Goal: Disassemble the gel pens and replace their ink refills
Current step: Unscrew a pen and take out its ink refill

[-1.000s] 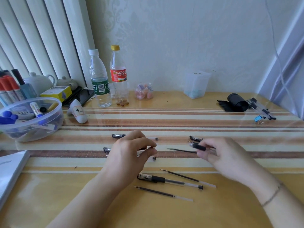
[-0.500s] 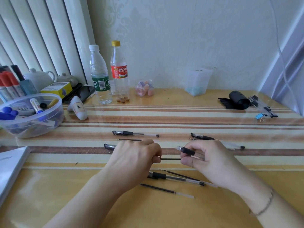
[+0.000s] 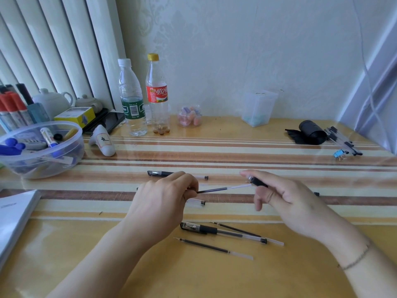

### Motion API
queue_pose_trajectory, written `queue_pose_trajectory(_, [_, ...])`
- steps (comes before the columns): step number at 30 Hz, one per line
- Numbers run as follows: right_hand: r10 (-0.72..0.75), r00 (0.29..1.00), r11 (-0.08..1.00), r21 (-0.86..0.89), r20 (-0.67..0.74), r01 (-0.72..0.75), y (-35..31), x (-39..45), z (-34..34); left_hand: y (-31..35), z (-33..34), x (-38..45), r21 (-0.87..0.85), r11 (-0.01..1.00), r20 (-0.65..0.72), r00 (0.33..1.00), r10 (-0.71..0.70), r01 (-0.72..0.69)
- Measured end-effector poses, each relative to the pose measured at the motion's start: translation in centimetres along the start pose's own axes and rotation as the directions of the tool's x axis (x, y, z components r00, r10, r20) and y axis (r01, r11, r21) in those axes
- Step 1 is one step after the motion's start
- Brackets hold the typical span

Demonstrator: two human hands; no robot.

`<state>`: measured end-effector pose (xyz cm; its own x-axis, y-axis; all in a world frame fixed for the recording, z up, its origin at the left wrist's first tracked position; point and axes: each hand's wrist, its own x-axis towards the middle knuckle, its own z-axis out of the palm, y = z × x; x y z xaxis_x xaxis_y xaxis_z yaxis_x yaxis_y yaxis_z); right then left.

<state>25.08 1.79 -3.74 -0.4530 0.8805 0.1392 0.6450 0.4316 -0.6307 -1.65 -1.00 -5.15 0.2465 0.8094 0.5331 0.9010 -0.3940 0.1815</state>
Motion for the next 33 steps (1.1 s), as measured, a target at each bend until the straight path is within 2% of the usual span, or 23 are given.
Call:
queue_pose_trajectory(3, [-0.044,0.999,0.996,-0.079,-0.004,0.044,-0.2,0.0,0.3,-0.2,0.0,-0.1,-0.001,1.0,0.002,1.0,-0.011,0.011])
queue_pose_trajectory(7, [-0.069,0.997,0.998,0.0,-0.043,0.069,-0.3,0.1,0.6,-0.3,0.1,0.0,0.009,1.0,0.01,1.0,-0.018,0.018])
queue_pose_trajectory(11, [-0.093,0.995,0.996,0.008,-0.023,0.093,-0.3,0.1,0.8,-0.3,0.3,-0.1,-0.006,1.0,0.021,1.0,-0.011,0.011])
queue_pose_trajectory(15, [-0.112,0.992,0.994,0.003,-0.06,0.113,-0.5,0.1,0.8,-0.5,0.4,-0.1,0.007,1.0,0.028,1.0,0.012,-0.013])
queue_pose_trajectory(20, [-0.134,0.989,0.989,-0.066,-0.062,0.13,-0.7,0.0,0.8,-0.5,0.4,-0.1,0.025,0.999,0.02,1.0,0.02,-0.02])
queue_pose_trajectory(29, [-0.172,0.98,0.901,-0.417,-0.096,0.117,-1.2,-0.1,1.3,-0.7,0.0,0.0,0.037,0.996,0.024,0.997,0.076,-0.077])
queue_pose_trajectory(33, [-0.124,0.992,0.931,-0.349,-0.021,0.109,-1.4,-0.1,1.5,0.4,0.1,-0.1,-0.057,0.996,0.036,0.997,0.074,-0.072])
